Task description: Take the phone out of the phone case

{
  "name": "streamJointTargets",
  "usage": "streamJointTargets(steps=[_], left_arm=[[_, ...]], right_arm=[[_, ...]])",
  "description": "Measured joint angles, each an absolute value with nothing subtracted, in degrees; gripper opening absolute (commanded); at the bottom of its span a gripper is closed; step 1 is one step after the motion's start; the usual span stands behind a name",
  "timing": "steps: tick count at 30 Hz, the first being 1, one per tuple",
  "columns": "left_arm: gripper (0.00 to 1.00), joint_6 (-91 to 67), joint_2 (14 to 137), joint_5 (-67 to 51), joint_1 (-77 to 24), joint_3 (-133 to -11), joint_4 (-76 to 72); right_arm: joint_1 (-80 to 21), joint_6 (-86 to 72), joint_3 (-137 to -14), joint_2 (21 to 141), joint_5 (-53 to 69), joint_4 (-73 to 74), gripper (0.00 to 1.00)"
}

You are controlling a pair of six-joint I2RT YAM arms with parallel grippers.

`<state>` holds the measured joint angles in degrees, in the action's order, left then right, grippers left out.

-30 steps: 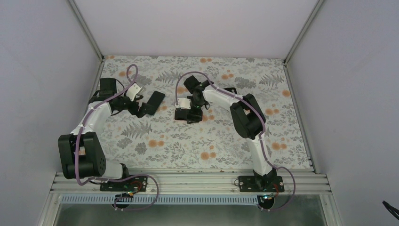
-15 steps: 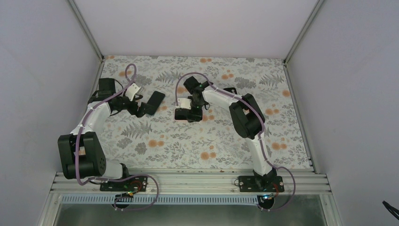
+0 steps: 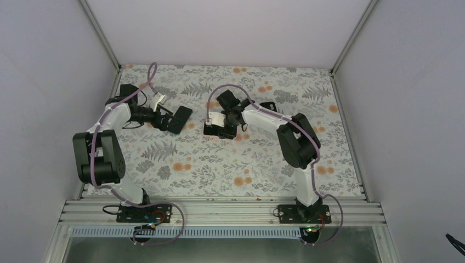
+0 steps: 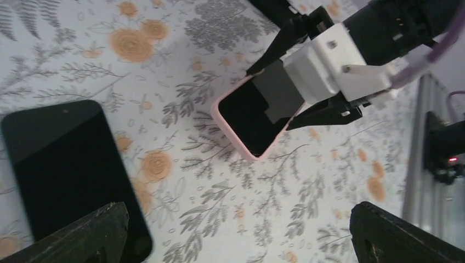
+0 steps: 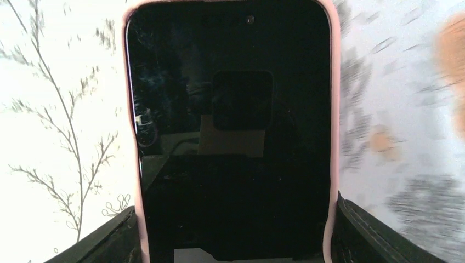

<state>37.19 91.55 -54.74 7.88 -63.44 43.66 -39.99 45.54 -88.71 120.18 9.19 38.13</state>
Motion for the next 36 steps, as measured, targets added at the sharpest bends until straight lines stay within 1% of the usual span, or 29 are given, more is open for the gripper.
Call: streamJointTargets(steps=[7,11,15,16,17,18,19,22,23,24,28,29,32,34,36], left_arm=[[1.00,37.28,98.78,-61.21,6.87,-69.32,51.62],[1.00,37.56,103.00,-63.83,6.09,-73.10,55.70],[1.00,37.23,104.53,-65.08,5.98,-73.65,57.01],[0.97,37.15,104.53,-65.19,5.93,-73.65,57.19],[0.92,37.08,104.51,-65.34,5.93,-73.65,57.34],[0.85,37.01,104.51,-65.45,5.91,-73.65,57.47],[0.75,36.99,104.51,-65.63,5.89,-73.65,57.58],[0.37,37.10,104.51,-66.35,5.87,-73.60,58.30],[0.28,37.36,104.51,-66.59,5.82,-73.63,58.70],[0.23,37.43,104.53,-66.52,5.82,-73.63,58.89],[0.22,39.16,104.99,-66.59,6.22,-73.82,60.03],[0.24,39.64,105.14,-66.65,6.22,-74.00,60.66],[0.38,40.88,105.65,-66.81,6.04,-74.43,62.08],[0.39,41.43,105.67,-67.20,5.78,-74.52,62.96],[0.37,41.63,105.67,-67.61,5.52,-74.70,63.61]], right_arm=[[-45.45,40.86,-87.85,112.38,1.72,28.73,0.46],[-48.49,39.62,-90.83,112.95,-1.85,26.63,0.46],[-50.26,38.74,-93.27,114.19,-4.16,25.47,0.46],[-50.52,38.48,-93.89,114.56,-4.69,25.28,0.47],[-50.63,38.22,-94.48,114.96,-5.13,25.19,0.47],[-50.74,37.93,-94.94,115.37,-5.43,24.97,0.47],[-51.03,37.82,-95.24,115.63,-5.65,24.84,0.47],[-51.37,37.80,-95.31,116.16,-6.50,24.77,0.47],[-51.51,37.80,-95.31,116.33,-6.83,24.82,0.46],[-51.70,37.74,-95.31,116.40,-7.20,24.91,0.46],[-52.47,37.47,-95.31,116.42,-8.29,24.88,0.46],[-52.60,37.43,-95.31,116.42,-8.45,24.97,0.46],[-53.04,37.41,-95.31,116.42,-8.80,25.08,0.46],[-53.43,37.36,-95.31,116.42,-8.99,25.10,0.45],[-53.93,37.36,-95.31,116.33,-9.34,25.08,0.45]])
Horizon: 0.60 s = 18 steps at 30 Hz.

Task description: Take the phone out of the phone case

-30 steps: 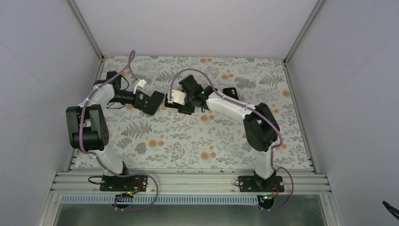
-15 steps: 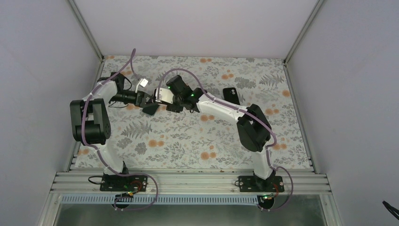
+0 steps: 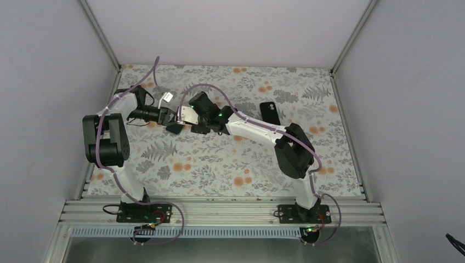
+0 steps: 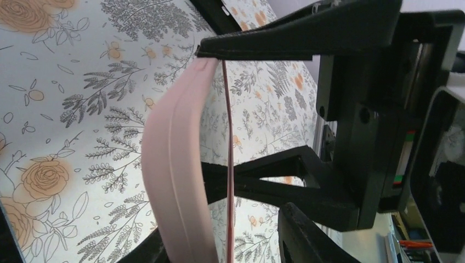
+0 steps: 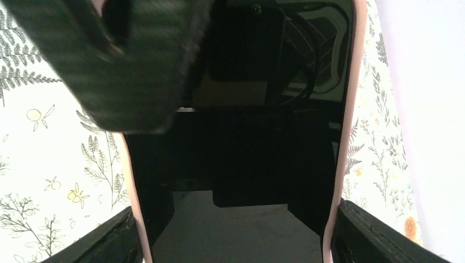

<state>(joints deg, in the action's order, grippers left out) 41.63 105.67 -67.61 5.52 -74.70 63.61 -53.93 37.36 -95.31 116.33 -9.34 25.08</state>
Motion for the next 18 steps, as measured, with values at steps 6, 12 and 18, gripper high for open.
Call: streamJointTargets(steps=[6,12,18], left_arm=[[0.29,41.89,105.67,-68.12,5.34,-74.96,64.42],[0.02,41.74,105.67,-68.47,5.50,-75.22,65.49],[0.02,45.36,105.51,-69.67,5.08,-75.59,69.56]], right_arm=[[-55.42,37.28,-95.31,115.87,-9.76,25.04,0.45],[-56.18,37.12,-94.76,114.34,-10.79,25.56,0.56],[-56.58,36.49,-93.76,111.77,-10.35,27.66,1.00]])
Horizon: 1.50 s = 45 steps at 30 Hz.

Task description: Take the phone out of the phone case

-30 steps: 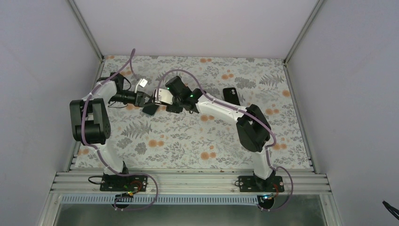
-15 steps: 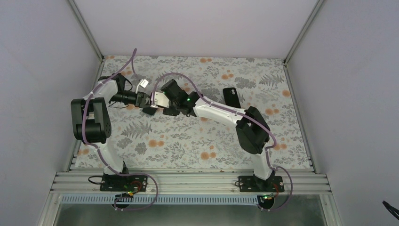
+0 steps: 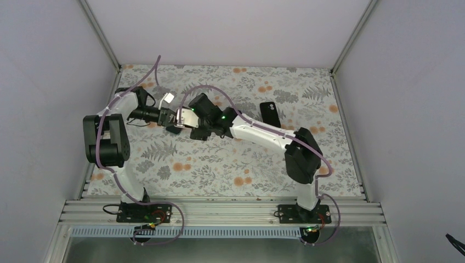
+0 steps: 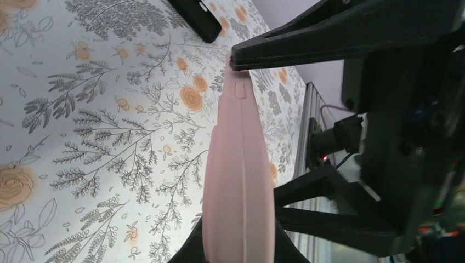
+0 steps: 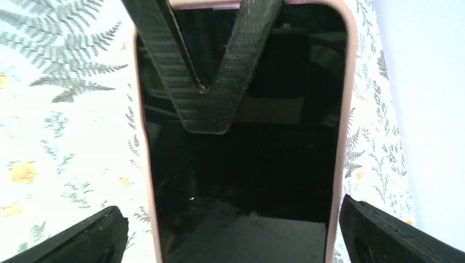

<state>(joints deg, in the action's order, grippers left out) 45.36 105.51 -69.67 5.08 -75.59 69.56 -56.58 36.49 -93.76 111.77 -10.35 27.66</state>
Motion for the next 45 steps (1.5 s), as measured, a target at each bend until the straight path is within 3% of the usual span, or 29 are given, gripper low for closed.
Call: streamJointTargets(steps=[8,16,20,45], left_arm=[[0.02,57.76,99.18,-65.45,4.71,-76.34,74.37],[0.02,56.69,79.55,-56.21,1.45,-72.47,63.96],[0.02,55.90,74.37,-54.76,-1.67,-71.33,60.86],[0.02,57.41,77.71,-55.09,-4.99,-73.76,64.12]], right_arm=[[-51.64,33.54,-92.88,101.34,5.15,35.51,1.00],[-32.18,33.17,-95.02,95.79,28.01,40.95,1.00],[-31.55,35.55,-93.91,95.81,33.47,43.48,1.00],[-32.93,38.00,-89.19,96.12,33.78,41.15,0.98]])
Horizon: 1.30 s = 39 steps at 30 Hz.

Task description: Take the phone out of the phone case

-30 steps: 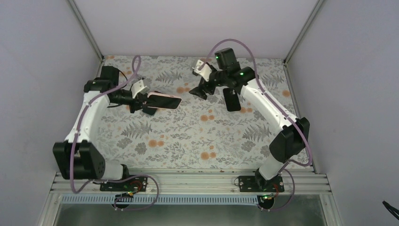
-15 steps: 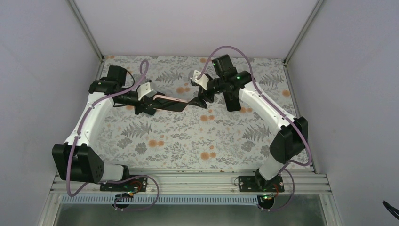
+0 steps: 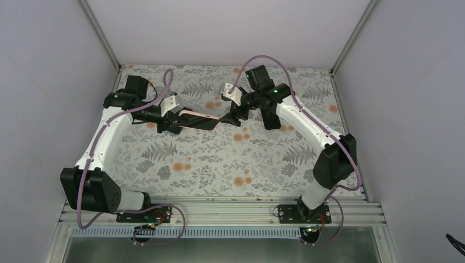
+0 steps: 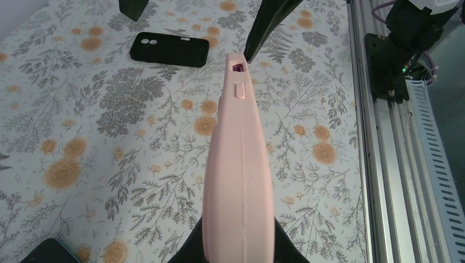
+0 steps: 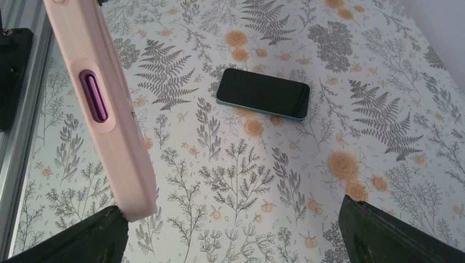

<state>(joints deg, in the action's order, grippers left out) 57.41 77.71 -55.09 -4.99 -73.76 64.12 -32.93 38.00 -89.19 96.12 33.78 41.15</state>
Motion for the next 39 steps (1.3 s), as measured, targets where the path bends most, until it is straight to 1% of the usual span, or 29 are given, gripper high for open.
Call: streamJointTargets(steps=[22,39], left_arm=[[0.02,58.02,77.71,-53.04,-5.04,-73.73,64.84],[0.02,60.71,77.71,-49.63,-5.76,-74.26,65.49]], right_arm=[[-32.14,37.39,-89.78,99.15,33.89,40.80,0.97],[-32.16,37.74,-95.20,104.12,34.04,45.45,0.97]])
